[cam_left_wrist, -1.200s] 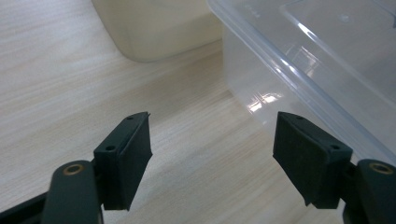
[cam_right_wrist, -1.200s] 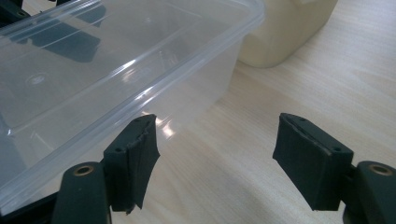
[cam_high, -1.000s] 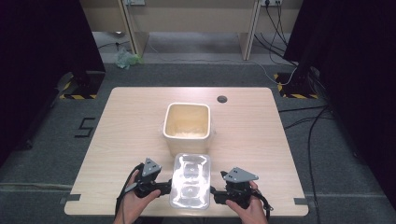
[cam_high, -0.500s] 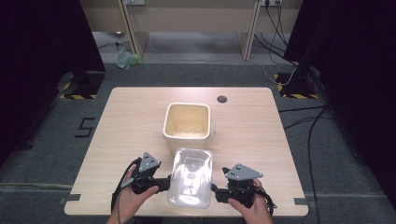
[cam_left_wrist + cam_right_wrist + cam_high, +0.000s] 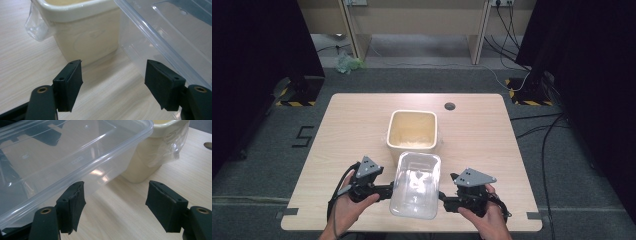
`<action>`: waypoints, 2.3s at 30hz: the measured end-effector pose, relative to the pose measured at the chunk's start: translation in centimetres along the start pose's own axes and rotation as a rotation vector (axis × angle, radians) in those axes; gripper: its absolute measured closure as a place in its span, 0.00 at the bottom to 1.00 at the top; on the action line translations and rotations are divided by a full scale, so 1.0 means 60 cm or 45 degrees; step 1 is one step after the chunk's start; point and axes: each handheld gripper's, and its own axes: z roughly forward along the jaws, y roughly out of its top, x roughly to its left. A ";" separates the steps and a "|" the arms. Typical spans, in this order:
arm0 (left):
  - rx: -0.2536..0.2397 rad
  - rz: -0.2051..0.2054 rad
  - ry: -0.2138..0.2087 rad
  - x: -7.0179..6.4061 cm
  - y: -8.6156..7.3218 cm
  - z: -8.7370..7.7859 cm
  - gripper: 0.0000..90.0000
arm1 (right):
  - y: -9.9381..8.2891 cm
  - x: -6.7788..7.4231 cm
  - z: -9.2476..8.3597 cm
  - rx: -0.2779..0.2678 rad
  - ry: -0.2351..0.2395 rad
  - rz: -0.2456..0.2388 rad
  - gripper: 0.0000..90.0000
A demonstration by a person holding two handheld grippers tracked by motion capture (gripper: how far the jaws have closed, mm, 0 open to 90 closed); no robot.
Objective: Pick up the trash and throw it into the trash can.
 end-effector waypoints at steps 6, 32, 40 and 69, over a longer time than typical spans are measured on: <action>-0.004 -0.005 -0.005 0.008 0.017 -0.010 0.33 | 0.021 -0.004 -0.005 -0.009 0.013 0.003 0.34; -0.052 -0.056 0.003 0.048 0.079 -0.038 0.33 | 0.099 -0.025 0.005 -0.004 0.051 -0.004 0.34; -0.029 -0.063 0.032 0.062 0.085 -0.027 0.33 | 0.118 -0.038 0.019 -0.008 0.025 -0.005 0.34; 0.035 -0.212 0.026 0.146 0.136 0.045 0.26 | 0.163 -0.113 0.100 0.022 -0.014 0.132 0.31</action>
